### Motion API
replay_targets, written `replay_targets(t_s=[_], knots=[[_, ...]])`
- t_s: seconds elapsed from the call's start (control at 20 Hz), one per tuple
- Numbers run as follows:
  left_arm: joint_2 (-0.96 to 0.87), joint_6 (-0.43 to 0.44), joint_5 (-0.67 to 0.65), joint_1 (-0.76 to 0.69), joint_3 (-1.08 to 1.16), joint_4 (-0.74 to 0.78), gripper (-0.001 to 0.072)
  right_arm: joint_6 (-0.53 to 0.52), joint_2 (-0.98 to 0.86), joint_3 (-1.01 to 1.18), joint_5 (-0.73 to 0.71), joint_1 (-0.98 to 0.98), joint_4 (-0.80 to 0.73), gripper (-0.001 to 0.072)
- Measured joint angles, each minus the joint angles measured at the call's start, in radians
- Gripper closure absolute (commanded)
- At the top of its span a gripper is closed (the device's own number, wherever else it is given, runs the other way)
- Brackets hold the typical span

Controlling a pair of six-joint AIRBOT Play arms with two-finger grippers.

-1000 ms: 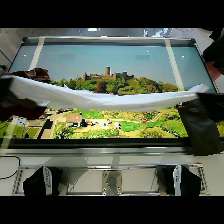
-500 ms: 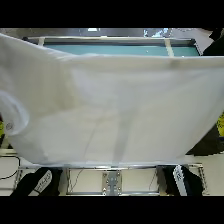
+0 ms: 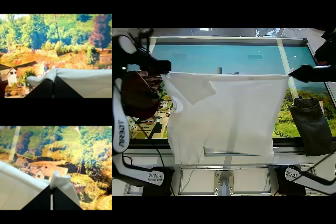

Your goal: Fold the shirts.

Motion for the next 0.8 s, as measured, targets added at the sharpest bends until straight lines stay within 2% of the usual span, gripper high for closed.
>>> replay_targets(t_s=[0.15, 0.35, 0.6, 0.8], knots=[[-0.114, -0.028, 0.080, 0.002, 0.001, 0.059, 0.0696, 0.039, -0.175, 0.032, -0.153, 0.077, -0.051, 0.0698], [-0.161, -0.041, 0.155, 0.003, 0.002, 0.094, 0.0696, 0.070, -0.316, 0.102, -0.228, 0.130, -0.079, 0.0699], [-0.126, -0.021, 0.105, 0.008, -0.011, 0.108, 0.0696, 0.093, -0.312, 0.116, -0.136, 0.159, -0.177, 0.0699], [-0.051, -0.010, 0.048, 0.026, -0.129, 0.110, 0.0696, 0.107, -0.256, 0.036, -0.071, 0.165, -0.270, 0.0699]])
